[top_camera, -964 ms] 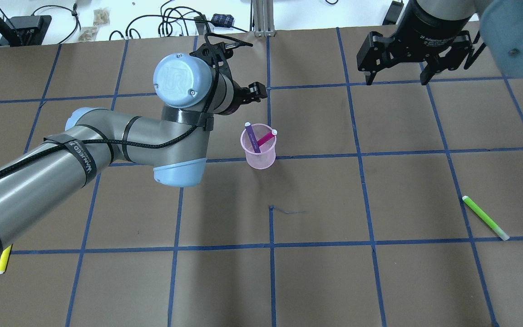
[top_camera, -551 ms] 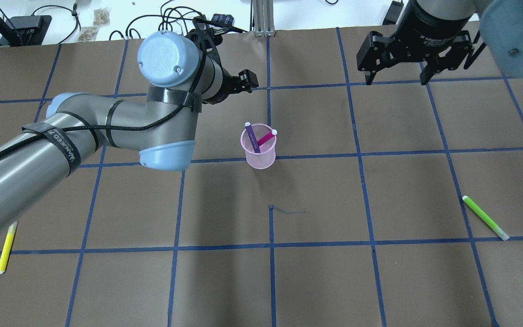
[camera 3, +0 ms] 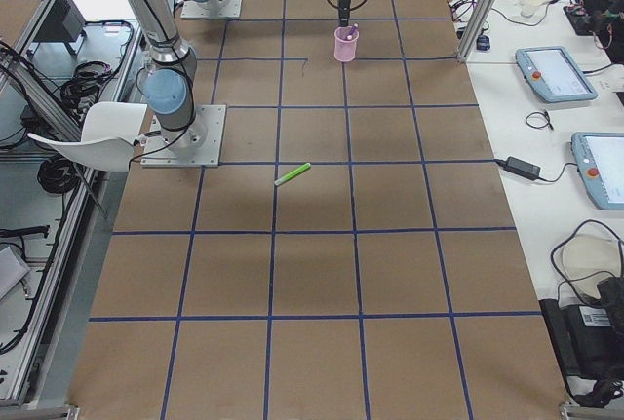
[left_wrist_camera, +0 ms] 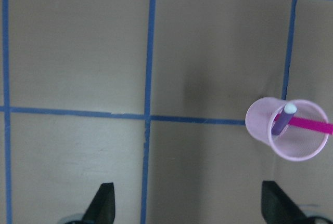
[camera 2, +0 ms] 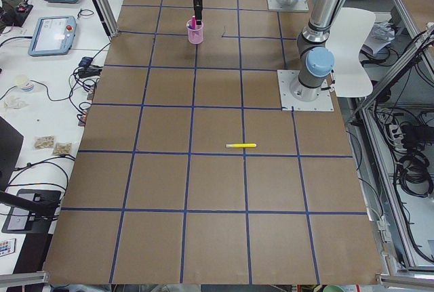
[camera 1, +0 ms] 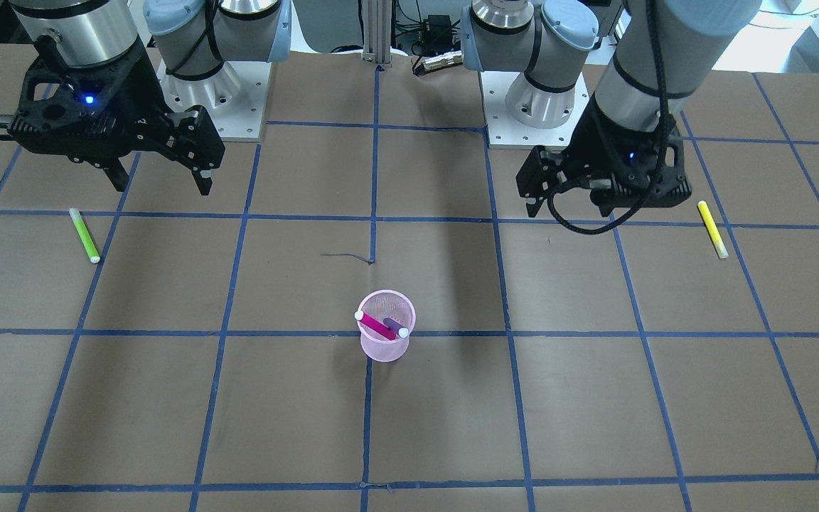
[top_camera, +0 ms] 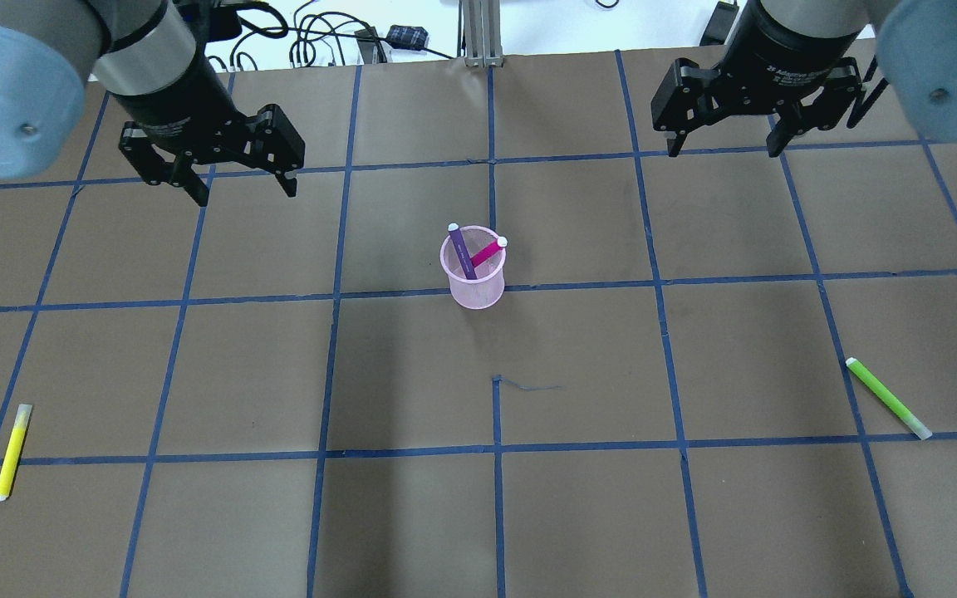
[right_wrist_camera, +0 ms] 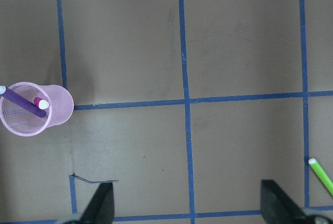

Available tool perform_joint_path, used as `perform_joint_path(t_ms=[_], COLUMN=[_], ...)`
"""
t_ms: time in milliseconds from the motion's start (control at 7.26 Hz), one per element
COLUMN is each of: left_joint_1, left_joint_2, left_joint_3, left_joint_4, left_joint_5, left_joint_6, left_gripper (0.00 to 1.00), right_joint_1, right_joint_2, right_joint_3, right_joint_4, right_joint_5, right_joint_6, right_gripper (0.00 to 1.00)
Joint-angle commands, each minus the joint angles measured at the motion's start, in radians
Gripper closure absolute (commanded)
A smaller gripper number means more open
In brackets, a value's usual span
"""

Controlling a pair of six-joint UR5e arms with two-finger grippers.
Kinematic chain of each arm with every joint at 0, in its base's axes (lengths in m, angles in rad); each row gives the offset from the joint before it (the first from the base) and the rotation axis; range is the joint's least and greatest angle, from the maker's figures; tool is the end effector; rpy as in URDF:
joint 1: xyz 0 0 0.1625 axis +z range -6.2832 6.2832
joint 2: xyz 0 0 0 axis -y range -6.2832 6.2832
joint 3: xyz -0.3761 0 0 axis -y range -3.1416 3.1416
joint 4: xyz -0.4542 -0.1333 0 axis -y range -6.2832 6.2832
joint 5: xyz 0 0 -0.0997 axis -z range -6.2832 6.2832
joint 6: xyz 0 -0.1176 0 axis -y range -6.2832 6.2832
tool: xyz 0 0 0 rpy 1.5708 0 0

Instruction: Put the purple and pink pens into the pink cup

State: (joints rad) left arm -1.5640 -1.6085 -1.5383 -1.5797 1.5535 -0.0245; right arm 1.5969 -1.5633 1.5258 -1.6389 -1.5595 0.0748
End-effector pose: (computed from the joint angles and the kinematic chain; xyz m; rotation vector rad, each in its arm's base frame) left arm -0.1315 -0.5673 0.4170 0.0491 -3.1240 -0.0223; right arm 0.1494 -0.5645 0.4492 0.0750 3.1198 -0.1638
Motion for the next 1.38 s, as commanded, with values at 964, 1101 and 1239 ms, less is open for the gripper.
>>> perform_joint_path(t_ms=[964,1101,1239], left_joint_1=[-0.016,-0.019,-0.021], left_joint_2=[-0.002,-0.004,-0.004], left_joint_3=[0.063,0.063,0.061], left_joint_4=[0.033,0.032,0.030], left_joint_5=[0.008,0.008,0.010], left_joint_6=[0.112,0.112,0.112], left_gripper=[0.00,0.00,0.00], right_joint_1=[0.002,0.002,0.002], right_joint_2=[-0.001,0.000,0.000], right_joint_3=[0.008,0.008,0.008], right_joint_4=[0.004,0.004,0.004], right_joint_5=[0.001,0.001,0.001], right_joint_6=[-0.007,-0.007,-0.007], right_gripper=[0.00,0.00,0.00])
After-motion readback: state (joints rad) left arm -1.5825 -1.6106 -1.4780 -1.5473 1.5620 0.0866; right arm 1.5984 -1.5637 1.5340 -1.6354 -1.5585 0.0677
